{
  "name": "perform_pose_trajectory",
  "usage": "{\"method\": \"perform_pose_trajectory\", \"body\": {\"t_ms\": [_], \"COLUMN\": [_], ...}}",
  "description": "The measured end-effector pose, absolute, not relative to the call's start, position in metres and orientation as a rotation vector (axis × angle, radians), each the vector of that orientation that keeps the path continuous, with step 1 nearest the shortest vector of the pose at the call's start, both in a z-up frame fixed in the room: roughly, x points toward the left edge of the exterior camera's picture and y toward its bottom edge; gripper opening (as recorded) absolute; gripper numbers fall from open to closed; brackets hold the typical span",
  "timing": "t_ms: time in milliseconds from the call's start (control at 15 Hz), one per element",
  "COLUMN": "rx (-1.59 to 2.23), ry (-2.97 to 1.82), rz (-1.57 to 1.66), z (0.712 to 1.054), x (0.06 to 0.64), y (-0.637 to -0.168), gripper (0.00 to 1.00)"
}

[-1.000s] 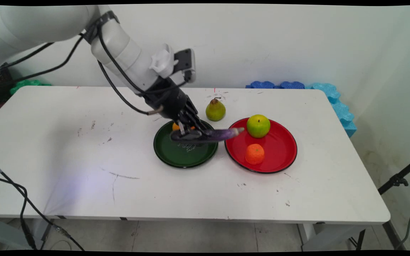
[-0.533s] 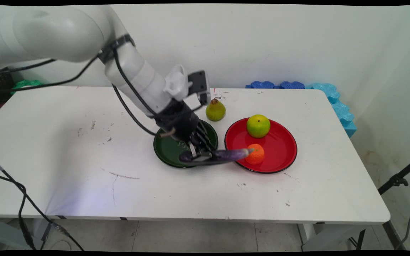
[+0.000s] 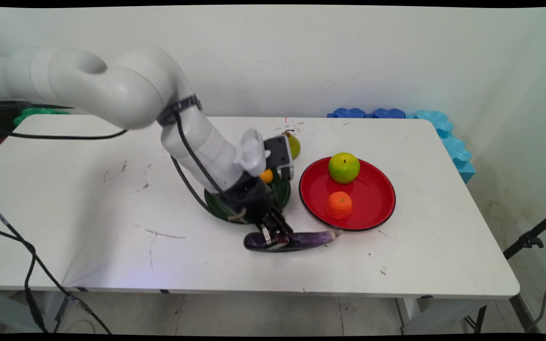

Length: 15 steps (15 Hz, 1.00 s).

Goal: Place the picked object on the table

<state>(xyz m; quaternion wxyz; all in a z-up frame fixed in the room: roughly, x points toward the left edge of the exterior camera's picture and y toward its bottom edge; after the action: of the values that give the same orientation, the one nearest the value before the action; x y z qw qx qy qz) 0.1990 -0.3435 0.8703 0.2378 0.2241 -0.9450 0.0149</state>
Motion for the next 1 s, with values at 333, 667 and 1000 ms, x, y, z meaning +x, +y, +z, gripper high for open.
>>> {"method": "perform_pose_trajectory", "body": {"t_ms": [333,667,1000], "rx": [0.642,0.657,0.649], "ry": [-2.594,-2.592,-2.562], "rz": [0.016,0.012,0.010], "z": [0.844,0.830,0.827], "x": [0.188,0.181,0.173], "y": [-0.337,-0.337,-0.340], "gripper": [0.00,0.00,1.00]}}
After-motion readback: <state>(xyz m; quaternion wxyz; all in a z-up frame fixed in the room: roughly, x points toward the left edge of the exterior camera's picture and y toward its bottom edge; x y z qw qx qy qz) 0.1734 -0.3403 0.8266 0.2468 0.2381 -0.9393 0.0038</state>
